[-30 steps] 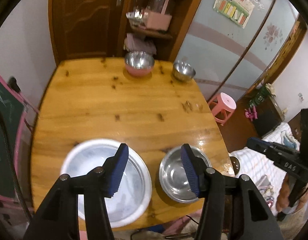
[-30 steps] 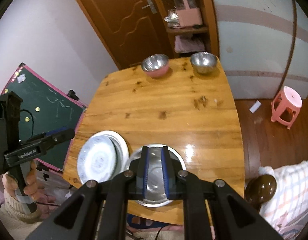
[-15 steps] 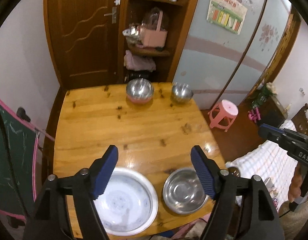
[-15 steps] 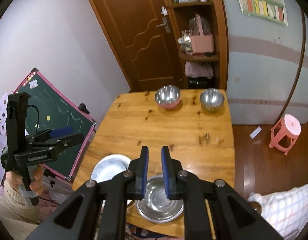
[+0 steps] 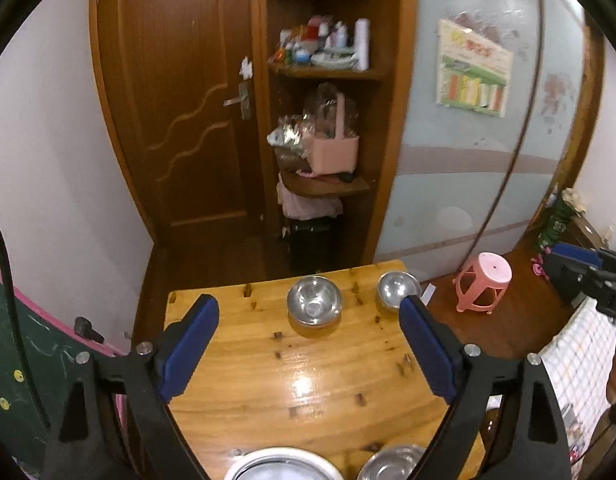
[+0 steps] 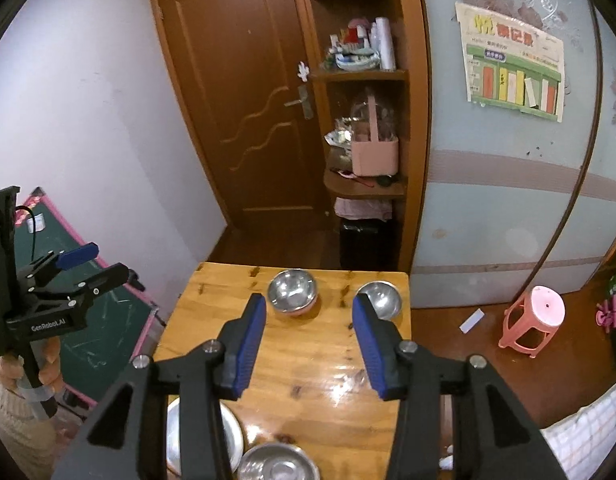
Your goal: Organize plates and bowls
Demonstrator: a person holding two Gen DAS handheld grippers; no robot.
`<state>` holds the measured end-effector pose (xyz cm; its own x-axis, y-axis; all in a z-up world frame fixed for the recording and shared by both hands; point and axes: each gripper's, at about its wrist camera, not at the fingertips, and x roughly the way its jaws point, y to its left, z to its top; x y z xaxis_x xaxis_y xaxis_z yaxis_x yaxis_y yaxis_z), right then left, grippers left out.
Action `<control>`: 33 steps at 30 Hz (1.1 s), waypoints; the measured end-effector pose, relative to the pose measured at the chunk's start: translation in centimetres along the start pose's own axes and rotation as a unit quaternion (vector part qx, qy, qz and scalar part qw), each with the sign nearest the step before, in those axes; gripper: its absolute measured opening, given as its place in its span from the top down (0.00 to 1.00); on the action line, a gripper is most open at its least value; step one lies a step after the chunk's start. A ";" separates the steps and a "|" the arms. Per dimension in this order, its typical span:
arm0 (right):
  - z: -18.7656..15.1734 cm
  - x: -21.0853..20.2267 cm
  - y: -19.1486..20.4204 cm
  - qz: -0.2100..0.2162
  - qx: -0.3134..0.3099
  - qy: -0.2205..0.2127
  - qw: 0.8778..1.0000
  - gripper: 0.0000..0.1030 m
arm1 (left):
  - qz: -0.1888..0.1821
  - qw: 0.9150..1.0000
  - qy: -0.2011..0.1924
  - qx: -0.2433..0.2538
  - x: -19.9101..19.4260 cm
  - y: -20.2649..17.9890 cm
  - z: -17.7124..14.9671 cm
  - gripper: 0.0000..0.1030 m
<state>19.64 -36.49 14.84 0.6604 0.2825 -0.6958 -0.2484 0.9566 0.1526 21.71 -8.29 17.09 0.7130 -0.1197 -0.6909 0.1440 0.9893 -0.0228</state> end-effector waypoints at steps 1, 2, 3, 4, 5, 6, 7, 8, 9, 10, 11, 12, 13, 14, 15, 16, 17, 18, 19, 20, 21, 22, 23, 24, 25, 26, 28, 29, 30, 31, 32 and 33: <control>0.6 1.2 -0.3 -0.006 0.000 0.008 1.000 0.56 | -0.005 1.000 0.013 -0.005 1.9 0.3 0.8 0.12; 1.4 3.2 -0.7 -0.008 0.000 0.022 1.000 0.56 | -0.008 1.000 0.023 -0.007 3.4 0.5 1.2 0.12; 1.8 4.4 -0.9 -0.009 -0.003 0.031 0.999 0.56 | -0.008 0.999 0.035 -0.010 5.4 0.7 1.6 0.12; 2.3 6.0 -1.1 -0.012 -0.005 0.040 0.999 0.56 | -0.009 0.999 0.045 -0.014 7.6 1.1 1.9 0.12; 2.7 7.8 -1.4 -0.018 -0.005 0.049 0.999 0.56 | -0.010 0.998 0.054 -0.016 9.3 1.3 2.0 0.12; 3.1 9.8 -1.6 -0.017 -0.006 0.063 0.998 0.56 | -0.006 0.998 0.064 -0.021 11.4 1.7 2.0 0.12; 3.4 11.3 -1.7 -0.013 -0.006 0.075 0.997 0.56 | -0.002 0.997 0.074 -0.031 13.6 2.2 2.1 0.12; 3.7 13.4 -1.8 -0.003 -0.005 0.088 0.996 0.56 | -0.005 0.996 0.083 -0.037 15.4 2.6 2.1 0.12; 4.0 15.1 -1.9 0.001 -0.007 0.098 0.995 0.56 | -0.007 0.994 0.095 -0.045 17.5 3.1 2.1 0.12; 4.1 16.5 -1.8 0.003 -0.008 0.105 0.994 0.56 | -0.009 0.993 0.107 -0.052 19.5 3.4 2.0 0.12; 4.3 18.3 -1.8 0.005 -0.010 0.115 0.993 0.56 | -0.013 0.991 0.118 -0.059 21.5 3.9 1.9 0.12; 4.4 20.1 -1.9 0.007 -0.008 0.125 0.992 0.56 | -0.013 0.990 0.123 -0.065 23.1 4.2 1.6 0.12; 4.4 21.7 -1.8 0.010 -0.004 0.134 0.991 0.56 | -0.009 0.989 0.127 -0.070 24.5 4.4 1.3 0.12; 4.3 23.4 -1.9 0.016 -0.002 0.146 0.989 0.56 | -0.007 0.989 0.132 -0.073 25.8 4.8 1.1 0.12; 4.2 25.1 -1.9 0.022 0.001 0.157 0.987 0.56 | -0.005 0.987 0.140 -0.075 27.6 5.1 0.7 0.12; 3.7 26.5 -1.9 0.027 0.008 0.166 0.986 0.56 | -0.003 0.986 0.148 -0.080 29.0 5.5 0.3 0.12; 3.3 28.4 -1.9 0.036 0.015 0.181 0.983 0.56 | -0.004 0.983 0.160 -0.085 30.6 5.8 -0.1 0.12; 3.0 29.8 -1.9 0.042 0.021 0.191 0.980 0.56 | -0.003 0.982 0.168 -0.088 31.8 6.0 -0.4 0.12; 2.6 31.4 -1.9 0.045 0.028 0.203 0.978 0.56 | -0.002 0.980 0.176 -0.094 33.1 6.3 -1.0 0.12; 2.2 33.0 -1.9 0.047 0.033 0.215 0.975 0.56 | -0.004 0.978 0.186 -0.099 34.7 6.6 -1.7 0.13; 1.7 34.5 -1.8 0.050 0.037 0.227 0.972 0.56 | -0.005 0.976 0.192 -0.101 35.7 6.7 -2.1 0.14; 1.2 36.0 -1.8 0.054 0.040 0.239 0.969 0.56 | -0.007 0.974 0.201 -0.107 37.0 7.0 -2.8 0.14; 0.7 37.0 -1.7 0.054 0.042 0.248 0.966 0.56 | -0.009 0.972 0.208 -0.109 38.0 7.2 -3.2 0.14; 0.2 38.2 -1.7 0.053 0.045 0.256 0.964 0.56 | -0.008 0.970 0.217 -0.112 39.1 7.4 -3.9 0.15; -0.1 39.0 -1.7 0.051 0.046 0.262 0.962 0.56 | -0.008 0.968 0.222 -0.115 39.9 7.5 -4.5 0.17; -0.6 40.0 -1.7 0.051 0.050 0.271 0.960 0.56 | -0.011 0.966 0.230 -0.117 41.0 7.6 -5.2 0.22; -1.4 41.8 -1.8 0.054 0.061 0.287 0.954 0.56 | -0.019 0.961 0.246 -0.124 42.5 7.9 -6.2 0.30; -1.9 42.6 -1.9 0.054 0.065 0.294 0.952 0.56 | -0.021 0.959 0.251 -0.127 43.1 8.0 -6.5 0.31; -2.2 43.3 -1.8 0.055 0.067 0.300 0.950 0.56 | -0.022 0.958 0.255 -0.130 43.7 8.2 -6.9 0.31; -2.5 44.0 -1.8 0.053 0.069 0.306 0.948 0.56 | -0.023 0.957 0.258 -0.131 44.2 8.3 -7.2 0.31; -2.8 44.6 -1.8 0.050 0.071 0.311 0.946 0.56 | -0.023 0.957 0.259 -0.131 44.4 8.4 -7.4 0.32; -3.0 45.0 -1.8 0.049 0.073 0.314 0.945 0.56 | -0.025 0.956 0.260 -0.131 44.6 8.4 -7.6 0.33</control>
<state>47.71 -25.74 -18.88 0.0773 0.3159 -0.9456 -0.1565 0.9406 0.3015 49.57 -4.66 -19.41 0.2620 -0.1772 -0.9487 -0.0568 0.9785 -0.1985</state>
